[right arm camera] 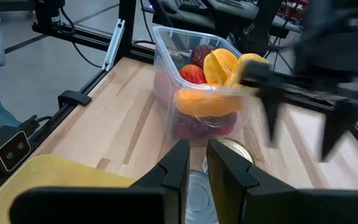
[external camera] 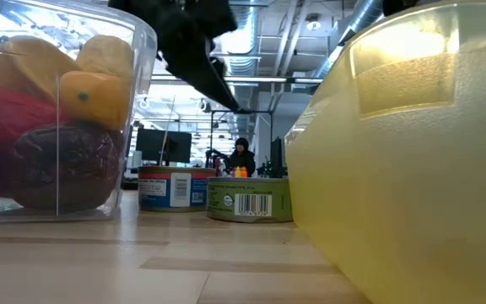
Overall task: Pick & Place Food Item
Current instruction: Put the green tuna can into the yellow bin
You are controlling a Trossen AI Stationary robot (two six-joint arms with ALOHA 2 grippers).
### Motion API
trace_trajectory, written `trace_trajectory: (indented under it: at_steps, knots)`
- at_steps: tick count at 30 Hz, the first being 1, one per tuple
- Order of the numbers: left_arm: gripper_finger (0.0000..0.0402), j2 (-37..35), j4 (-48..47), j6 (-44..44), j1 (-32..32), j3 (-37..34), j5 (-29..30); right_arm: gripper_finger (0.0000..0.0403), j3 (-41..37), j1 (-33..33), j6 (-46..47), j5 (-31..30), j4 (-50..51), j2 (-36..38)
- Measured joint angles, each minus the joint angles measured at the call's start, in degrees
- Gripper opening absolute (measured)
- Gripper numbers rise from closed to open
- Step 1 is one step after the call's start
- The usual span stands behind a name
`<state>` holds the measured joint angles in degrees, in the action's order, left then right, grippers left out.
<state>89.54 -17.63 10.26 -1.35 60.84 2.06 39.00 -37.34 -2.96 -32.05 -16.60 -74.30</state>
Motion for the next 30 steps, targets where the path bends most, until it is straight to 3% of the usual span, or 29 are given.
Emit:
trace_trajectory:
  at_steps: [5,12,23,30]
  knots:
    - [0.0284,6.1,0.3,-0.7,-4.1,2.9,-3.7,0.0048,0.0,0.0,0.0,0.0,0.2,0.0]
    - [0.0284,11.7,0.9,-0.7,-2.4,6.8,-6.4,0.0048,0.0,-0.2,0.5,0.0,0.3,0.0]
    - [0.0284,4.6,0.9,0.4,-4.4,7.4,-1.1,0.0048,0.0,-0.1,0.1,0.0,0.3,0.1]
    - [0.0284,7.6,8.5,3.5,0.0,7.4,-1.1,0.0048,0.0,-0.2,0.0,0.0,0.1,0.1]
